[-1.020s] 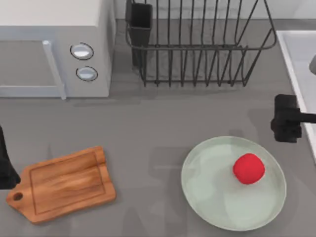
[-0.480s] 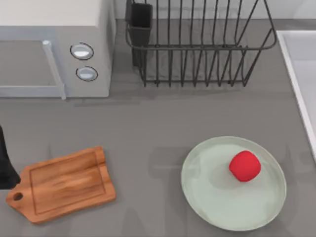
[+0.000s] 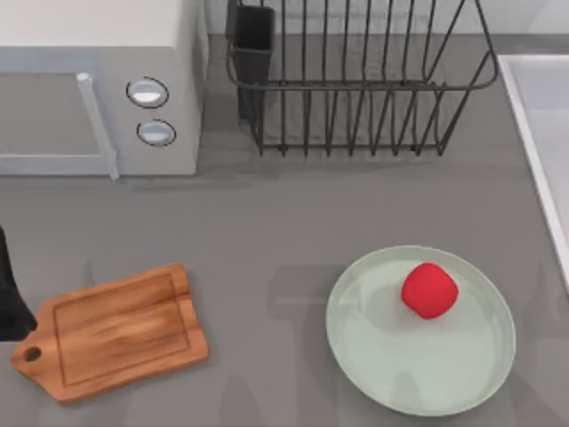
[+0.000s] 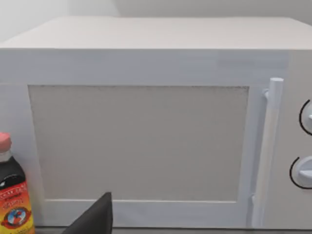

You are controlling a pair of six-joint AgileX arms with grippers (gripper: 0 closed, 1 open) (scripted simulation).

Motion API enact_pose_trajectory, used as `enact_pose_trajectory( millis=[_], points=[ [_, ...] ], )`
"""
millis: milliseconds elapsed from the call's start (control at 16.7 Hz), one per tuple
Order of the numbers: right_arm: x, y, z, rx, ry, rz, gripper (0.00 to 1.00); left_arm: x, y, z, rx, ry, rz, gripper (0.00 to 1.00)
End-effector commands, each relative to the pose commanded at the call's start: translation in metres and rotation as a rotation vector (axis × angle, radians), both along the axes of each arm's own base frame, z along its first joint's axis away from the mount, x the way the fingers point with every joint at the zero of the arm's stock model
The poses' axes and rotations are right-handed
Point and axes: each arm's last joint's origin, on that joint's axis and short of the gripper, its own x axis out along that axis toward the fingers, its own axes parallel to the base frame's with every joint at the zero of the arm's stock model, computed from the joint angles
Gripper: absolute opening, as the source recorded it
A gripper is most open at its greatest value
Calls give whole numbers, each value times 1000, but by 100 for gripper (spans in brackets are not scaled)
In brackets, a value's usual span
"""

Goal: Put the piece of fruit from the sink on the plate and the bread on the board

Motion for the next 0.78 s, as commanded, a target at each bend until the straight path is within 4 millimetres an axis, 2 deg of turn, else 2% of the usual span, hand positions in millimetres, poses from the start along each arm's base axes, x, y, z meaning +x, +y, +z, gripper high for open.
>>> enact_pose_trajectory(
  millis=[240,420,600,780],
  points=[
    [0,0,0,0,0,0,100,0,0,2,10,9,3,100],
    [0,0,0,0,0,0,100,2,3,15,93,90,27,100],
    [0,0,0,0,0,0,100,11,10,36,230,261,48,100],
    [0,0,0,0,0,0,100,34,21,52,383,525,21,100]
  ],
)
